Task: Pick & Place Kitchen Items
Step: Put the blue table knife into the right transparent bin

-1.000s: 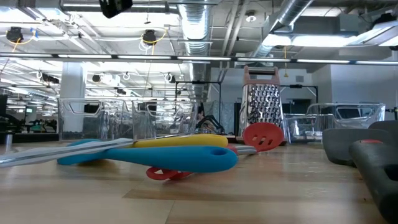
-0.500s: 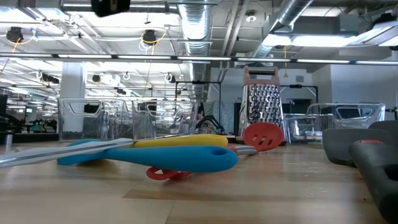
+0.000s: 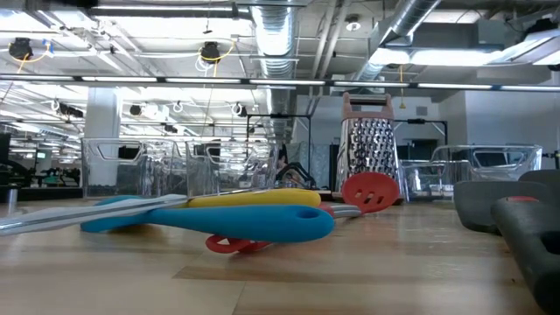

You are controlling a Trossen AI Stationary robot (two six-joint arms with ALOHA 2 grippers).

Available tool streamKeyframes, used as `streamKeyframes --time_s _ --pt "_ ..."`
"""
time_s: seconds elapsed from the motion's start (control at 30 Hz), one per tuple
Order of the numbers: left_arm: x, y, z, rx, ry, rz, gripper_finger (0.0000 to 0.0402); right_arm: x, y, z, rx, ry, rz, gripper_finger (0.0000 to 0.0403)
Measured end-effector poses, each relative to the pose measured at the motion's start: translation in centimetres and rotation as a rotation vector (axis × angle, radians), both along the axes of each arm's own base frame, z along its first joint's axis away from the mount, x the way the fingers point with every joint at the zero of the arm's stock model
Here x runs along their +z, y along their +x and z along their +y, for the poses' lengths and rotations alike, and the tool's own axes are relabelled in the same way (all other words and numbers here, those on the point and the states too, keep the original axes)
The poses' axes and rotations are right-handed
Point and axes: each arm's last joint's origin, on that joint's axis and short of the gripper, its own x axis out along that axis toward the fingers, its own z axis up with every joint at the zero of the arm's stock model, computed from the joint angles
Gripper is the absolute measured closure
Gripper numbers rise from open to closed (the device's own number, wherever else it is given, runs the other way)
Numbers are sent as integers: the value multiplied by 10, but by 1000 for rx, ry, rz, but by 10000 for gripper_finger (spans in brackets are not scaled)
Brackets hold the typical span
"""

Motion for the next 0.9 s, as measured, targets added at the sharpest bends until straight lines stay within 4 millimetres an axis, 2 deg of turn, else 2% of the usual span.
streamKeyframes --time_s 0.13,0.3,0.4,0.5,0.63,0.9 --pt "10 12 -10 50 -11 -47 401 -1 -1 -1 16 -38 29 401" --pt "19 47 -10 124 -3 -100 401 -4 -4 -2 36 -89 88 401" --pt "19 67 -10 111 25 -118 401 -7 -6 -4 46 -123 136 401" --pt "19 79 -9 70 31 -113 401 -8 -7 -4 45 -129 145 401" --pt "16 75 -3 64 69 -38 401 -7 -5 -8 26 -128 142 401" --pt "12 47 10 143 98 248 401 -8 -4 -16 -11 -129 159 401"
